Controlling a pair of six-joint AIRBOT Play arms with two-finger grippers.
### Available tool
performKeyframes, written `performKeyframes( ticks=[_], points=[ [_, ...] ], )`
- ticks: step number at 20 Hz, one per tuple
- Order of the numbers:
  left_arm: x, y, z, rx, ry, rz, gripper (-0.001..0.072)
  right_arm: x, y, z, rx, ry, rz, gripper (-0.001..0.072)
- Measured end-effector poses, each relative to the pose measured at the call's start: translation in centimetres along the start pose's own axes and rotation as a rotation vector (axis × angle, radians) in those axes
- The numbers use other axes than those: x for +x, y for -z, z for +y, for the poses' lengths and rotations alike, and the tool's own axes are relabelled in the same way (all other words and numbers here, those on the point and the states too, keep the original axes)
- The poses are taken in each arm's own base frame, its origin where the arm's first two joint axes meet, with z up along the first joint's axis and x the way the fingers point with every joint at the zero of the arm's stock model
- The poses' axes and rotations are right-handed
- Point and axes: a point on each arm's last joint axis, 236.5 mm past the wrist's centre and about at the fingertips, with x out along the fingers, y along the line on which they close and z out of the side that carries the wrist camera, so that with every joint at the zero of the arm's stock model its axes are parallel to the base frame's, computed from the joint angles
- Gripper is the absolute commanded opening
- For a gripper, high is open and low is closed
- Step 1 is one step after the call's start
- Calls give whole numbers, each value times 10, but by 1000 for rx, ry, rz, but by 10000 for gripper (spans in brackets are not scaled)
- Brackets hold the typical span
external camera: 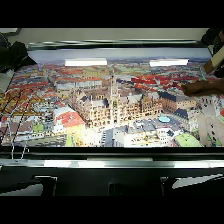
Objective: Fold the clothes and pants, and hang the long-sleeved shirts on hangers.
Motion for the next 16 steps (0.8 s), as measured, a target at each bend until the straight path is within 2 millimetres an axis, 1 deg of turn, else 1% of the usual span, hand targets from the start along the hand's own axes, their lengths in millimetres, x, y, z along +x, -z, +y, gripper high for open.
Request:
performKeyframes(
  ticks=[1,3,5,6,9,11,13,16],
  points=[
    [0,1,0,0,-1,3,23,-4,6,-24,27,67,31,28],
    [0,1,0,0,-1,5,23,-10,29,-69,75,211,122,27],
    [0,1,0,0,-1,6,23,-21,57,-113,137,368,228,27],
    [0,2,0,0,-1,7,24,-28,71,-131,168,437,275,27],
    [0,2,0,1,-1,10,24,-45,109,-167,254,600,408,27],
    [1,4,-3,6,3,12,23,-58,132,-186,288,705,484,27],
    [2,5,-7,15,8,17,24,-67,150,-199,307,784,541,28],
    [4,8,-14,26,17,24,24,-83,168,-217,332,895,592,28]
  ],
)
